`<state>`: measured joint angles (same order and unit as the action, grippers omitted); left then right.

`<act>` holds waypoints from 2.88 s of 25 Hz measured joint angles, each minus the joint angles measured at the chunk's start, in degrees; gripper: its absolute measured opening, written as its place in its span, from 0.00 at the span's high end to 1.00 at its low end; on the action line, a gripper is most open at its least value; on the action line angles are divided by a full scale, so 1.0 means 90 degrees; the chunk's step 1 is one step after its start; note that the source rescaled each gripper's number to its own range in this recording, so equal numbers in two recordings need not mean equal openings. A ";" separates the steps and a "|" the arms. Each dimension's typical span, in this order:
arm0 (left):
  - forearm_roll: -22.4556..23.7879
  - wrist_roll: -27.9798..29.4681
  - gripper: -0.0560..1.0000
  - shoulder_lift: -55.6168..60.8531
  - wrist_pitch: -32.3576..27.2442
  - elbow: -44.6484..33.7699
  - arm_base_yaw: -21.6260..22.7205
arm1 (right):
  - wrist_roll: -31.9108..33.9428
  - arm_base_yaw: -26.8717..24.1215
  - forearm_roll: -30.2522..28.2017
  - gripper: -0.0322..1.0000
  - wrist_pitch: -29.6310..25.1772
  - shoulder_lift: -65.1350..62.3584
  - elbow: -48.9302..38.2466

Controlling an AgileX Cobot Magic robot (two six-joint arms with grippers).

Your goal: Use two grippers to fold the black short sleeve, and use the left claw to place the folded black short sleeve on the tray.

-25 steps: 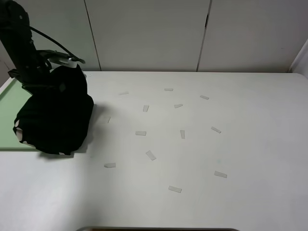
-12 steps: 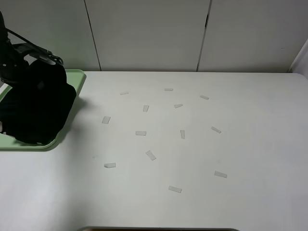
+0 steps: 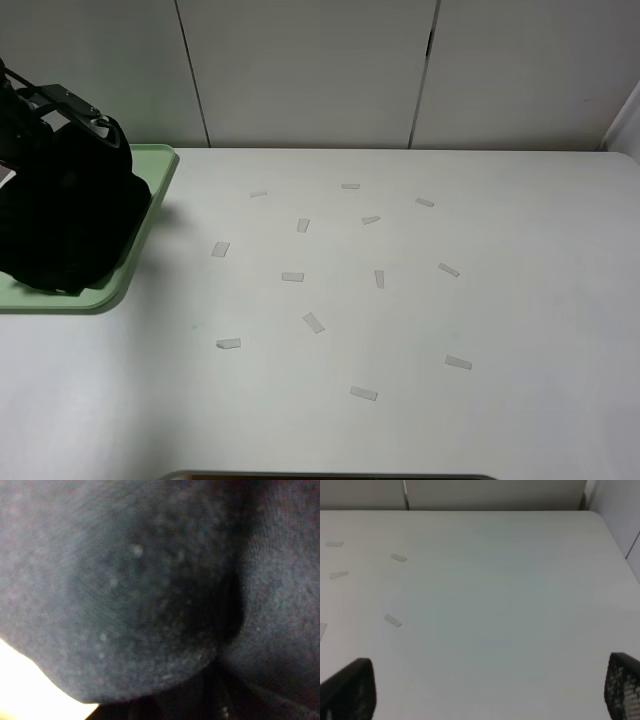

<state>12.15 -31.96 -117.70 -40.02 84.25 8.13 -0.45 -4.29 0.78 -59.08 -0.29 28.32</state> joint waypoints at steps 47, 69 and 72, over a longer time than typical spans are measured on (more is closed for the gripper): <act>-0.1392 0.1580 0.00 -0.0488 0.2960 -0.0031 -0.0769 | 0.0000 0.0000 0.0006 0.00 0.0000 0.0000 0.0000; -0.1404 0.1599 0.01 0.0315 0.2863 -0.0055 -0.1243 | 0.0000 0.0000 0.0006 0.00 0.0000 0.0000 0.0000; -0.1399 0.1599 0.01 0.0862 0.2351 -0.0055 -0.1243 | 0.0000 0.0000 0.0006 0.00 0.0000 0.0000 0.0000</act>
<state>-0.44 -17.57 -109.94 -18.86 83.75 -3.06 -0.45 -4.29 0.84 -59.08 -0.29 28.32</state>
